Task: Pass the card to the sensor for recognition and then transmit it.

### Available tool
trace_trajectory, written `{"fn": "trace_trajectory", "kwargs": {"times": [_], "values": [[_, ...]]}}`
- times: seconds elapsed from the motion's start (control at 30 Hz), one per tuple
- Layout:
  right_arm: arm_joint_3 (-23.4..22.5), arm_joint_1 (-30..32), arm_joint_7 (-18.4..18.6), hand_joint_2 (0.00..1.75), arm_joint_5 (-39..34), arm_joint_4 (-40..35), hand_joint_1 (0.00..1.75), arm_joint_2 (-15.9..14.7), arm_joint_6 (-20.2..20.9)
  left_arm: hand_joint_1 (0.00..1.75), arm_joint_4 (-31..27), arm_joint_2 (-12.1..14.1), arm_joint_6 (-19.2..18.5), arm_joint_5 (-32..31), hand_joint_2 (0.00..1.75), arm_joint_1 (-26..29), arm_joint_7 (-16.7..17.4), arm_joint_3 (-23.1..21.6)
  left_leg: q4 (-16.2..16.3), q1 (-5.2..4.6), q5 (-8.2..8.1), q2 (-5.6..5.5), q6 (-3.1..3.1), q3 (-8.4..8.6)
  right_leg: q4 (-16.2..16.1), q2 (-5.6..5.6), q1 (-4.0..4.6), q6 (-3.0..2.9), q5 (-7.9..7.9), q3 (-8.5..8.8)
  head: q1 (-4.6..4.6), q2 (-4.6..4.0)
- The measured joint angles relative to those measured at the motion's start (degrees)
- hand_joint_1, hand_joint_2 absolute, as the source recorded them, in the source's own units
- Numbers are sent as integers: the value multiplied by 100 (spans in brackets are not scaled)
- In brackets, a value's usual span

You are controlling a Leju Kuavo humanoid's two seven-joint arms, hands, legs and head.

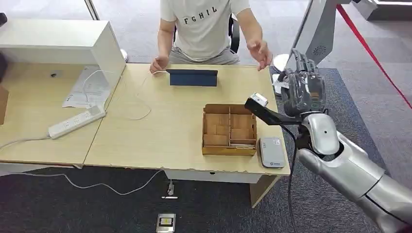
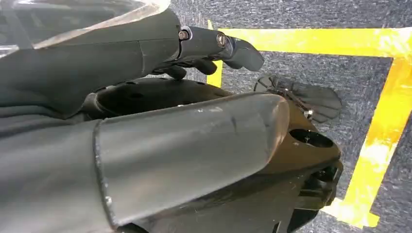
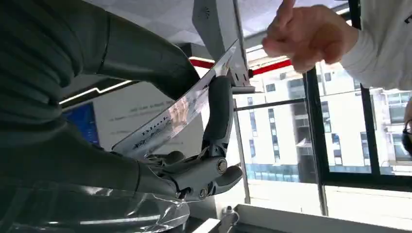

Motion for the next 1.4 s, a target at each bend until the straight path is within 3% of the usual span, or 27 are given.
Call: {"fn": "trace_trajectory", "kwargs": {"times": [0.23,0.47,0.77,1.03,1.07,1.1,1.13,1.4], "values": [[308,-3,-286,175,41,269,175,638,218,0,-4,-2,0,-2,0,-18,94,-85,0,9,3,-8,-5,0,2,-2,8,-2,-1,-2,0,0],[568,-20,-398,175,57,677,175,1071,227,0,-7,0,-57,-2,0,-24,63,-133,0,8,3,-5,-5,-3,0,-2,7,-1,0,-1,2,0],[732,-19,-573,175,63,1220,175,1445,170,0,-7,0,-120,18,0,-24,46,-142,0,8,3,-6,-5,-1,-1,-2,7,-2,0,-2,0,0],[761,-18,-544,175,28,1630,175,1565,87,0,-7,0,-120,26,0,-22,33,-151,1,7,3,-6,-5,-2,-1,-2,7,-2,0,-1,2,0],[761,-18,-533,175,24,1672,0,1573,68,0,-7,0,-120,26,0,-23,31,-155,1,7,3,-6,-5,-1,-1,-2,7,-1,0,-1,0,0],[761,-19,-529,175,15,1711,0,1582,52,0,-7,-2,-120,26,0,-23,31,-157,1,7,3,-6,-5,-1,-1,-2,7,-2,0,-1,2,0],[761,-18,-516,0,13,1751,0,1584,41,0,-7,-2,-120,26,0,-23,31,-162,1,7,3,-6,-5,-1,-1,-2,7,-2,0,-1,0,0],[767,-19,-413,0,48,1967,0,1587,-51,0,-7,-2,-120,26,0,-24,70,-192,1,7,3,-5,-5,0,-1,-2,7,-2,0,-2,0,0]]}}
